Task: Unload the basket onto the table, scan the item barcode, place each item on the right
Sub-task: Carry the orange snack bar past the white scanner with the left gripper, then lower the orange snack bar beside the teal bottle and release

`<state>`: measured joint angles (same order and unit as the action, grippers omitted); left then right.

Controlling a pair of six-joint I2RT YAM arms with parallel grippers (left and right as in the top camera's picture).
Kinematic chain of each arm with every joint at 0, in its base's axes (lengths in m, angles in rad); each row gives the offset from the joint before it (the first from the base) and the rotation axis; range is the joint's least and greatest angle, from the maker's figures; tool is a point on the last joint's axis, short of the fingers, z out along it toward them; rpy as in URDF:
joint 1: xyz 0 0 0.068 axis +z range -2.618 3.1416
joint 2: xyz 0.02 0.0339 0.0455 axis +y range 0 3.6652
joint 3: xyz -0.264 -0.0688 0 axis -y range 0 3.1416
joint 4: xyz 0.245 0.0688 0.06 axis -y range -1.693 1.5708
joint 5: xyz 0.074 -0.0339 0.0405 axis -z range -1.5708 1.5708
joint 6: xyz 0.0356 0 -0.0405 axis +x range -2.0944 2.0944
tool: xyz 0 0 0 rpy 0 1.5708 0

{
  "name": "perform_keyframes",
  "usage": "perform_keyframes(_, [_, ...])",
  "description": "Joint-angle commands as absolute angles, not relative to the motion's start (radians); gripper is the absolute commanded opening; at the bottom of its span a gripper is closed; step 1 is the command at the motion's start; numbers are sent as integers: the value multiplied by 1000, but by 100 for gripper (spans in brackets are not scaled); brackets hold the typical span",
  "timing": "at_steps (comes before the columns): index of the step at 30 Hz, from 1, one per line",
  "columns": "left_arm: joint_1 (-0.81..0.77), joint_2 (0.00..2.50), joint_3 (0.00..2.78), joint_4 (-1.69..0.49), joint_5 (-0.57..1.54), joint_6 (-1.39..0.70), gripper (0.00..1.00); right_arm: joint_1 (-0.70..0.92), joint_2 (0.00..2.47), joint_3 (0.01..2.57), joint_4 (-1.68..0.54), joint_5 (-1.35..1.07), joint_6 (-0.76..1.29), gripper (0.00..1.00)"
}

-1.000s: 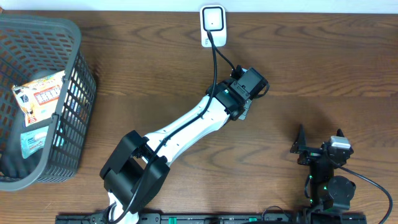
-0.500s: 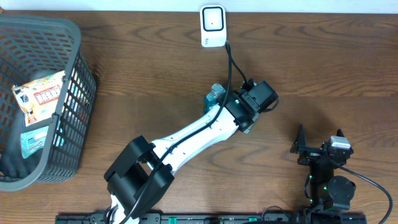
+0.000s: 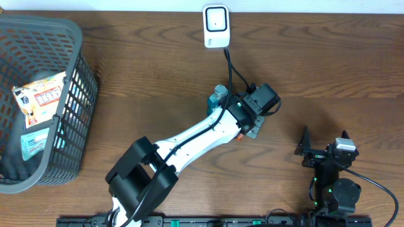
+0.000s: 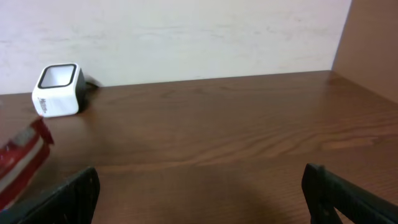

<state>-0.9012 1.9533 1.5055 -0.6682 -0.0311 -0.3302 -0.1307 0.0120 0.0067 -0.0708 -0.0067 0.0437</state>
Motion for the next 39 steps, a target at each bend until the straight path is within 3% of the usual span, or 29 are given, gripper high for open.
perform_keyframes(1, [-902,1942,1462,-637,-11,-342,9,-135,6,6,-75,-2,43,99])
perform_keyframes(12, [-903,1942,1411,-616,-10,-342,9,-135,6,6,-75,-2,43,99])
perform_keyframes(16, [-913,1942,1411,-627,-10,-347,27,-135,6,6,-75,-2,43,99])
perform_keyframes(26, [-953,1919,1414,-652,-11,-347,53,-135,6,6,-75,-2,43,99])
perform_keyframes(39, [-952,1681,1427,-838,-12,-353,62,-135,6,6,-75,-2,43,99])
